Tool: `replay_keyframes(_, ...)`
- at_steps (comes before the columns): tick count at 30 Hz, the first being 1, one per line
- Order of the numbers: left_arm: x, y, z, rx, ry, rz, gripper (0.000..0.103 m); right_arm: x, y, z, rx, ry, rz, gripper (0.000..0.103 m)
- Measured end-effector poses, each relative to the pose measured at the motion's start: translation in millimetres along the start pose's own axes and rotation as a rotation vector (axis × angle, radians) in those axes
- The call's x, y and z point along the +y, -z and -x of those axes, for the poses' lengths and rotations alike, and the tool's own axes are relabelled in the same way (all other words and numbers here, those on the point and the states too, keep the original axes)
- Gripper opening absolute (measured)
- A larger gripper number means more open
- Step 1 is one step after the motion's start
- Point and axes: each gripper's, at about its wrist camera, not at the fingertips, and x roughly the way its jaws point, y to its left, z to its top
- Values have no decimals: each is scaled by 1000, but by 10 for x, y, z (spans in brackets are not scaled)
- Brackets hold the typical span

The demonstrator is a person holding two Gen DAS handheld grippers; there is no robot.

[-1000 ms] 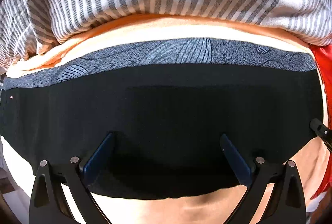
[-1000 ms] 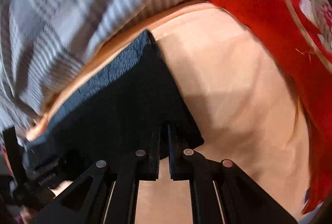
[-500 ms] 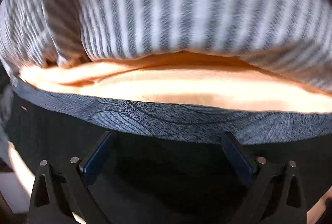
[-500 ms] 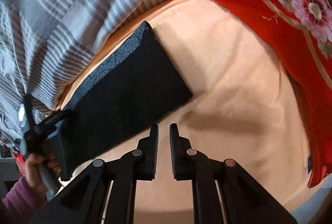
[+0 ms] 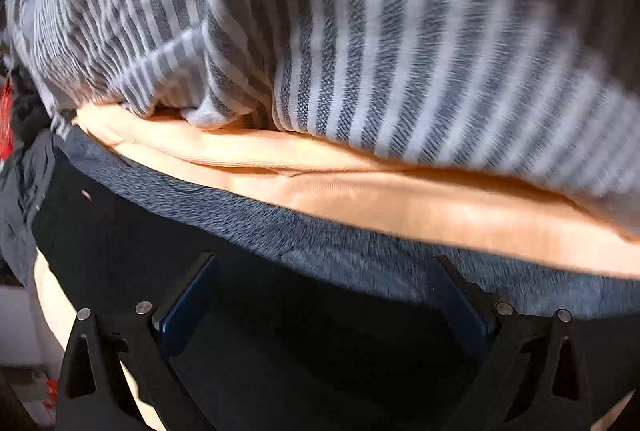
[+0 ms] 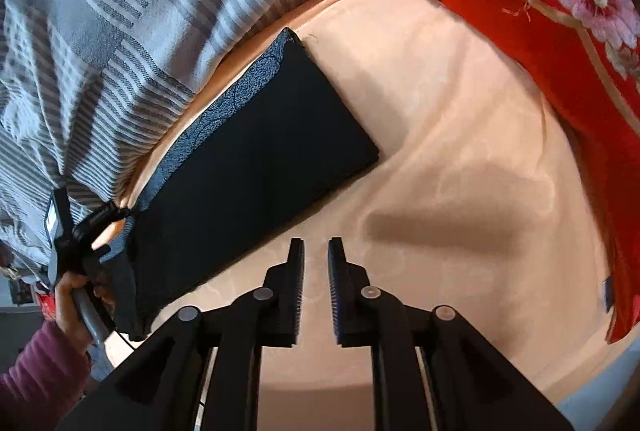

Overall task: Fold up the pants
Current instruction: 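Grasp the folded edge of the trousers with the left gripper and lift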

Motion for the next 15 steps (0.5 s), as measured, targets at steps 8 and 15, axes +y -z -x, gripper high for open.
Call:
replay_keyframes(8,-464,614,398,-11,110,-184,103,29,24,-64,10,-71,-34,45)
replay_keyframes(15,-931,819,520,-4,200,-193,103,-156,-40,-232,-12,-223,-152,50)
